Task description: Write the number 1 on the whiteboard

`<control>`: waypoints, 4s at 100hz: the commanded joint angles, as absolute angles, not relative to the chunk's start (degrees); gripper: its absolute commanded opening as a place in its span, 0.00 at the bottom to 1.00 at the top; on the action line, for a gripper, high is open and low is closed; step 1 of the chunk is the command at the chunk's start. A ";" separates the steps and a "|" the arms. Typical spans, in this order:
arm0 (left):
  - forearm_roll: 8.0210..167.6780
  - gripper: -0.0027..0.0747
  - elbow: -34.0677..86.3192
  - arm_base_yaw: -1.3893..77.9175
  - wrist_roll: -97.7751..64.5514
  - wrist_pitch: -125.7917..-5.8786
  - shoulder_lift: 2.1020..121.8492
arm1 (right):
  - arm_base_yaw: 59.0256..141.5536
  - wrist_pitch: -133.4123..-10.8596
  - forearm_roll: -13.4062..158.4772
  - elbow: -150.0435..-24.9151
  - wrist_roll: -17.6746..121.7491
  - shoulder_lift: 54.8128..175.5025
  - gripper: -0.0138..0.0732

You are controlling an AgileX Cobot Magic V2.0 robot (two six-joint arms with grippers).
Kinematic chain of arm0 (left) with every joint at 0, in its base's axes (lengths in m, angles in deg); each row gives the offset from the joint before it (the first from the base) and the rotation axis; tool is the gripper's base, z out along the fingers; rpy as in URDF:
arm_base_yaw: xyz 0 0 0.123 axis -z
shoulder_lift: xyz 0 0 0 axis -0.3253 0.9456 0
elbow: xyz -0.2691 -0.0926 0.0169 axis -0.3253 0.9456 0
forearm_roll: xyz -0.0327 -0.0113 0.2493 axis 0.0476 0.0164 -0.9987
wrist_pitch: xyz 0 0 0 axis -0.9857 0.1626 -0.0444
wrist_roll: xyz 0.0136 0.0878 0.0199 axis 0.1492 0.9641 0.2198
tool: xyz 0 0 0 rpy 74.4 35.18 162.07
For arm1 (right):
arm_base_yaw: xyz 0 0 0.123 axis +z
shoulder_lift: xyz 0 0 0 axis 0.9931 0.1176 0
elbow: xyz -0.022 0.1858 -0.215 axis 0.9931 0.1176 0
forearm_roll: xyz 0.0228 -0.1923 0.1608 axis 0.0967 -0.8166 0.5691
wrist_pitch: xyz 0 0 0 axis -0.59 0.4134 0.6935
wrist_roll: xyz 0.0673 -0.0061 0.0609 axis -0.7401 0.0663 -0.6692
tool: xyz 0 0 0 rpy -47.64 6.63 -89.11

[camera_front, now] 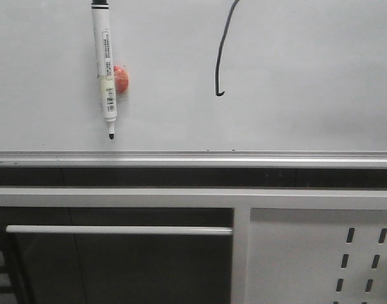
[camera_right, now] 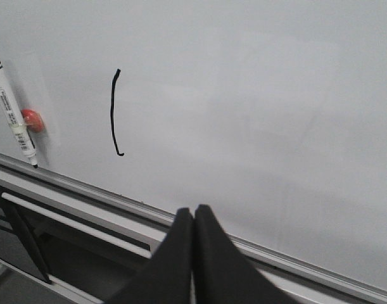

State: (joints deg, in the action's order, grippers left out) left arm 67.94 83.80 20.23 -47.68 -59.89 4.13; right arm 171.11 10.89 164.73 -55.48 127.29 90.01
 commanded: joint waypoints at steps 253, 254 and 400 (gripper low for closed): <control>64.03 0.01 85.00 20.08 -48.21 -61.80 2.59 | 68.97 -91.00 162.47 -53.81 129.24 86.35 0.07; 64.03 0.01 85.00 20.08 -48.21 -61.80 2.59 | 68.97 -91.00 162.47 -53.79 129.24 86.49 0.07; 64.03 0.01 85.00 20.08 -48.21 -61.80 2.59 | 68.01 -69.37 67.29 -36.41 24.27 59.98 0.07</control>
